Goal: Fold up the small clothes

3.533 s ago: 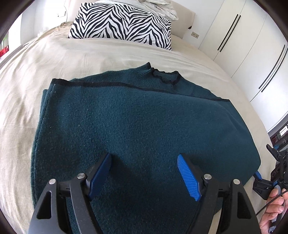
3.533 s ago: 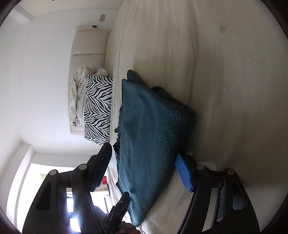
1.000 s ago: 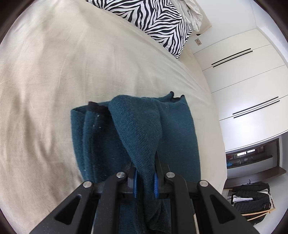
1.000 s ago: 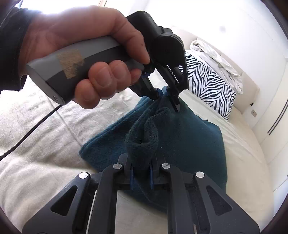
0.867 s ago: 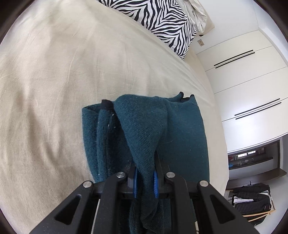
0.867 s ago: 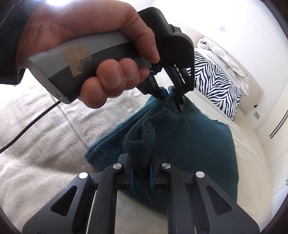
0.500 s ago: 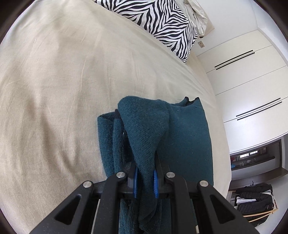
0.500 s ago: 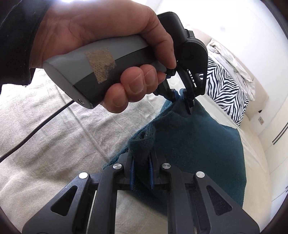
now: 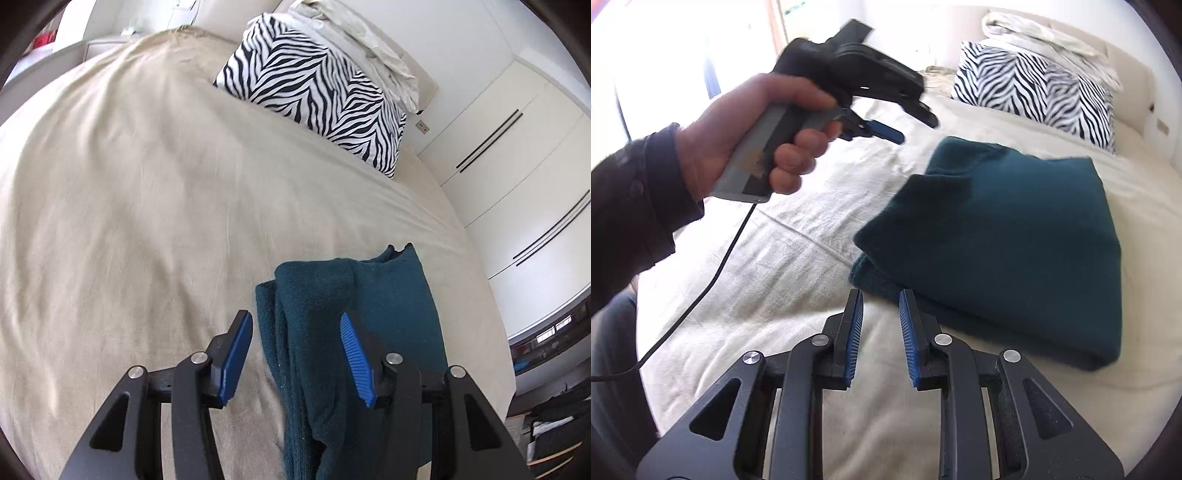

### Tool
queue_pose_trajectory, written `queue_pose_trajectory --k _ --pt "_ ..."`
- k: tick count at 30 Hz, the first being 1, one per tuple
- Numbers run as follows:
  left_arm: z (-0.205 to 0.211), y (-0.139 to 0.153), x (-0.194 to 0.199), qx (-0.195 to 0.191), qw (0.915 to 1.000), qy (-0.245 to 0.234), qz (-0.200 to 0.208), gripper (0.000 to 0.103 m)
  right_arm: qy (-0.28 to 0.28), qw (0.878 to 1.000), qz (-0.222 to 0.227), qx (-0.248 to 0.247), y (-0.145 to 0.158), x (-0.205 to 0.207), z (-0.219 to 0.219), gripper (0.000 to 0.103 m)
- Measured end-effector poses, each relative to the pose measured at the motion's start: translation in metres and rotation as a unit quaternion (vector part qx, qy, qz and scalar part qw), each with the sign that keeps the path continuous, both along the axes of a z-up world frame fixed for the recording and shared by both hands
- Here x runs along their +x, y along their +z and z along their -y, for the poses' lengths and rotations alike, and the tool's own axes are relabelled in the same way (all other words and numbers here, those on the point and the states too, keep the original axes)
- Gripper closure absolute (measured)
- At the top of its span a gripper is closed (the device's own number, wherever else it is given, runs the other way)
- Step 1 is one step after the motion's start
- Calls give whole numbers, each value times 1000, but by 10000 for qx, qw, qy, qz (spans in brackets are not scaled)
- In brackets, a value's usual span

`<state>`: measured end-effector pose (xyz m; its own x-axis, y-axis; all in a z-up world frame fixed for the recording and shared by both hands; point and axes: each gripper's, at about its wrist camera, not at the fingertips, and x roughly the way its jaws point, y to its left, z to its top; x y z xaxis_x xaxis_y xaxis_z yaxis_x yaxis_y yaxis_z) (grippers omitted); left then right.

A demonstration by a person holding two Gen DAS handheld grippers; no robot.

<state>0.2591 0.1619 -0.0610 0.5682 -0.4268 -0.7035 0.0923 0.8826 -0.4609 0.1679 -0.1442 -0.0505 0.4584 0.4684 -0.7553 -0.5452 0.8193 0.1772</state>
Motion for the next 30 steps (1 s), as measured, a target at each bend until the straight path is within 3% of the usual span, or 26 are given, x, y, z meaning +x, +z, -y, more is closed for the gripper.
queue_pose_trajectory --k 4,7,9,10,12,15,17,19,25,28,30 --pt "61 18 -30 898 9932 -520 523 48 -634 9887 -664 1181 19 20 73 83" --pt "94 -7 -41 1411 9863 -798 309 48 -1229 9677 -1040 1938 26 52 125 83" --pt "104 -37 -42 1364 9868 -857 -148 48 -1481 9529 -1181 2370 30 74 157 83" --pt "106 -48 -47 1368 9870 -822 -181 50 -1507 9462 -1243 2578 31 84 167 83" --pt "105 -53 -63 1545 9848 -781 131 50 -1421 9322 -1526 2959 23 101 180 83" --pt "106 -55 -73 1757 9812 -769 225 48 -1509 9158 -2095 3077 -6 121 187 83" --pt "106 -57 -75 1872 9785 -829 248 48 -1431 9074 -2660 2922 -44 125 183 83" --pt "103 -59 -79 1907 9777 -834 263 48 -1411 9082 -2584 2976 -62 116 184 84" --pt "99 -64 -95 1910 9785 -705 319 47 -1449 9070 -2721 2869 -51 108 205 84" --pt "97 -65 -98 1823 9807 -648 300 47 -1501 9170 -2495 2727 -26 120 208 83" --pt "95 -66 -97 1764 9818 -640 279 47 -1543 9138 -2421 2873 -14 134 208 83"
